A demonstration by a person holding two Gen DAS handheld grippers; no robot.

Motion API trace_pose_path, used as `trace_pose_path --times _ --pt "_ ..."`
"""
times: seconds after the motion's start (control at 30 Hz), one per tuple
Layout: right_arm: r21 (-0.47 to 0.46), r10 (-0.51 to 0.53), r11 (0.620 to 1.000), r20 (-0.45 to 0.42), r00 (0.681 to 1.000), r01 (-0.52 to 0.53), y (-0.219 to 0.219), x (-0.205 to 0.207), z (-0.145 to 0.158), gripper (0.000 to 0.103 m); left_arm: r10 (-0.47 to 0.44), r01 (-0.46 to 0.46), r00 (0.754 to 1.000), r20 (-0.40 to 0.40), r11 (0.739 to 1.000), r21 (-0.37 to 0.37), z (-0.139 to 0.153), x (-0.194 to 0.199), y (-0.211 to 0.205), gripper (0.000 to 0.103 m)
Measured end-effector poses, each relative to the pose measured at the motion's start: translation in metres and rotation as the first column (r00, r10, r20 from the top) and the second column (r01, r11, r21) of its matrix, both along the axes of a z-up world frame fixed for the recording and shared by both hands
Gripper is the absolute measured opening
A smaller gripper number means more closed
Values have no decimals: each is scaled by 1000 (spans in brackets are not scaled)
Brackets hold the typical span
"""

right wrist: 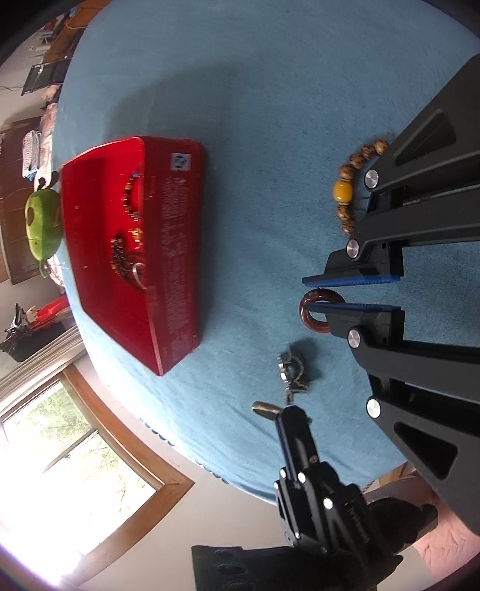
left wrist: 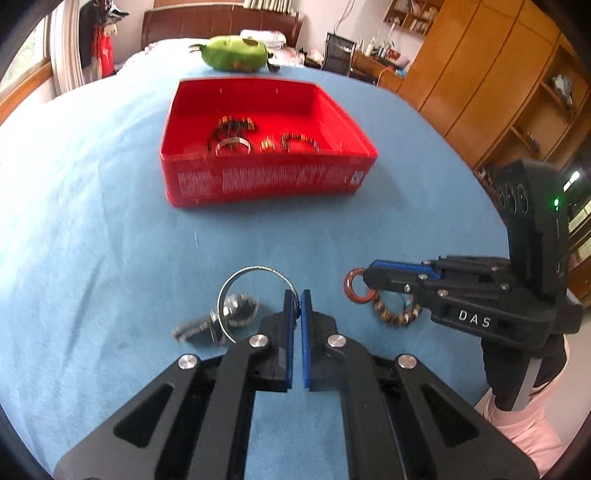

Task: Organize jewelry
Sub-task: 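Carry both rings over the red box with both tools, then open both tools to release the rings into the box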

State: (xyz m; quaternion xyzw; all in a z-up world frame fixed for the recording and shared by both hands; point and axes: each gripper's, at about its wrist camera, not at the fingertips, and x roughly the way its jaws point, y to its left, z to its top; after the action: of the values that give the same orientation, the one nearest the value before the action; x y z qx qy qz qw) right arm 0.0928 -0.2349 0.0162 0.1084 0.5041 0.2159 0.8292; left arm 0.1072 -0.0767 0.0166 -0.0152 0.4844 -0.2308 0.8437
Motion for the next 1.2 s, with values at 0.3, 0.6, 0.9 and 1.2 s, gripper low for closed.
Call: trace_pose_path --times 0.3,0.6,0.9,1.2 --pt "31 -31 999 55 998 29 -12 33 36 8 25 -26 996 80 1000 12 33 38 -10 1" --pt "68 -100 993 81 992 94 -31 102 61 8 67 -69 991 114 998 13 57 108 -21 1" --pt "46 -148 988 -1 989 148 -35 192 20 8 94 -94 995 27 996 -5 24 194 -36 1" --pt "8 -149 989 -53 987 150 -29 242 -12 8 97 -97 994 -51 995 6 -14 245 -48 2"
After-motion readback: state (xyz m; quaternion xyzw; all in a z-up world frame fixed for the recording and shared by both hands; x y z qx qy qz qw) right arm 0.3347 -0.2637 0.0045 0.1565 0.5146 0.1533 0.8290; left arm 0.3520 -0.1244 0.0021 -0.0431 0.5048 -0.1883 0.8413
